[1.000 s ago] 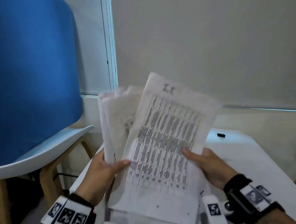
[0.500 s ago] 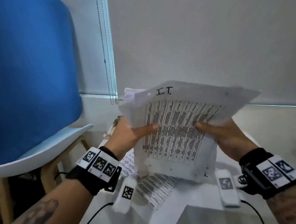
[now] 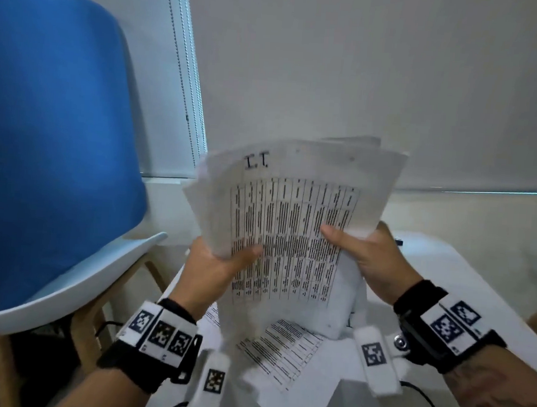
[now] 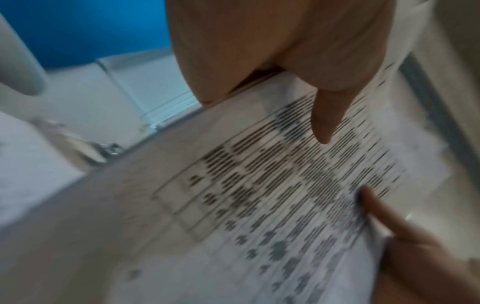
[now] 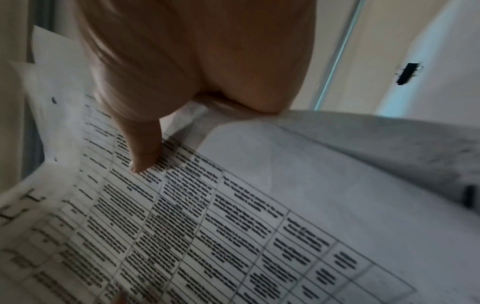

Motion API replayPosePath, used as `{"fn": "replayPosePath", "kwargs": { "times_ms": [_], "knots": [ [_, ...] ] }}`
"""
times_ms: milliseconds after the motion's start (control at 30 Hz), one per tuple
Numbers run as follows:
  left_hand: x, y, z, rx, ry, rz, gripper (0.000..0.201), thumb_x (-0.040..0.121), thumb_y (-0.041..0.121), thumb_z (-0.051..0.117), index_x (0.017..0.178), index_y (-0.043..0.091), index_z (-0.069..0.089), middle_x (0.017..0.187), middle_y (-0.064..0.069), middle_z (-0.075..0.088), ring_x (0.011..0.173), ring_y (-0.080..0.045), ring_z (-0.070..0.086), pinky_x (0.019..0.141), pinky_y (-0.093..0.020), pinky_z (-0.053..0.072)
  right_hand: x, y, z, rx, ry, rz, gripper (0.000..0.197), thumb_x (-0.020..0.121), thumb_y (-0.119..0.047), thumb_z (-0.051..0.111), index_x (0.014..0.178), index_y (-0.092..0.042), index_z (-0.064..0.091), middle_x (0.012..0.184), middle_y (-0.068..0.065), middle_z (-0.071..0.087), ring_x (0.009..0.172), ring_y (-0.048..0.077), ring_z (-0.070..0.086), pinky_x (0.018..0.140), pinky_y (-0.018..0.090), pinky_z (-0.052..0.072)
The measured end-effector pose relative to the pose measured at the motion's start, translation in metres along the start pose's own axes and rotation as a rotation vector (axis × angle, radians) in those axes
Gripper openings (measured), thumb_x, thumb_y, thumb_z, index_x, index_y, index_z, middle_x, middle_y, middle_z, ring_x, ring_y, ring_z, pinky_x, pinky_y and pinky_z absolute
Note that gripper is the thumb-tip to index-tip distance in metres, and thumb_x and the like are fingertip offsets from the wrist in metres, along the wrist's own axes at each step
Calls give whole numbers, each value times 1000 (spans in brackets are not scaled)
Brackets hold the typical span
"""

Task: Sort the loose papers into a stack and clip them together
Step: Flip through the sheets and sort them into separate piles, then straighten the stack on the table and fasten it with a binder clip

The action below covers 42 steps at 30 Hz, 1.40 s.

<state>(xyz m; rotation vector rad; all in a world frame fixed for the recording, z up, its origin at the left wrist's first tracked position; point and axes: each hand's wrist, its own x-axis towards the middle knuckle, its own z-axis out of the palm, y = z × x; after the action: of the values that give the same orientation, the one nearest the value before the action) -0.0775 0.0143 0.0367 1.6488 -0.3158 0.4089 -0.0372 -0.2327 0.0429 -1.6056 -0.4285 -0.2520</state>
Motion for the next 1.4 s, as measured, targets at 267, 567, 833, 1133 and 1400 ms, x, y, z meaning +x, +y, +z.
{"fn": "replayPosePath", "kwargs": {
  "times_ms": [267, 567, 833, 1133, 1400],
  "knots": [
    [0, -40, -33, 67, 249, -220, 21, 87, 2, 70, 69, 11, 64, 47, 2, 62, 47, -17, 56, 47, -29, 48, 6, 19, -2, 43, -22, 296, 60, 81, -67, 50, 115, -21, 66, 104, 0, 73, 87, 16, 67, 74, 28, 51],
    [-39, -80, -82, -134, 473, -593, 11, 92, 1, 64, 101, -6, 64, 42, -3, 64, 34, -16, 58, 38, -22, 46, -17, 74, 14, -1213, -505, 546, 95, 65, -73, 72, 135, -17, 42, 133, 3, 57, 116, 23, 57, 97, 39, 48],
    [-43, -94, -88, -176, 457, -583, 15, 89, 0, 67, 104, -1, 67, 94, -23, 75, 85, -36, 72, 82, -45, 55, -14, 63, 5, -948, -376, 478, 31, 94, -32, 62, 121, -18, 57, 119, 2, 55, 113, 24, 58, 85, 29, 46],
    [-48, -90, -61, -374, 316, -523, 21, 95, -3, 55, 112, 3, 66, 101, -15, 79, 85, -29, 77, 64, -34, 62, -44, 13, -106, -37, 445, 117, 7, 94, -11, 64, 97, -11, 70, 91, 4, 78, 72, 9, 75, 64, 20, 60],
    [-48, -100, -8, -219, 225, -600, 19, 93, -1, 59, 109, 4, 68, 90, -18, 79, 85, -39, 75, 72, -45, 62, -66, 33, -59, 119, 361, 289, 15, 95, -8, 60, 106, -9, 71, 96, 4, 80, 85, 22, 77, 73, 35, 63]
  ]
}}
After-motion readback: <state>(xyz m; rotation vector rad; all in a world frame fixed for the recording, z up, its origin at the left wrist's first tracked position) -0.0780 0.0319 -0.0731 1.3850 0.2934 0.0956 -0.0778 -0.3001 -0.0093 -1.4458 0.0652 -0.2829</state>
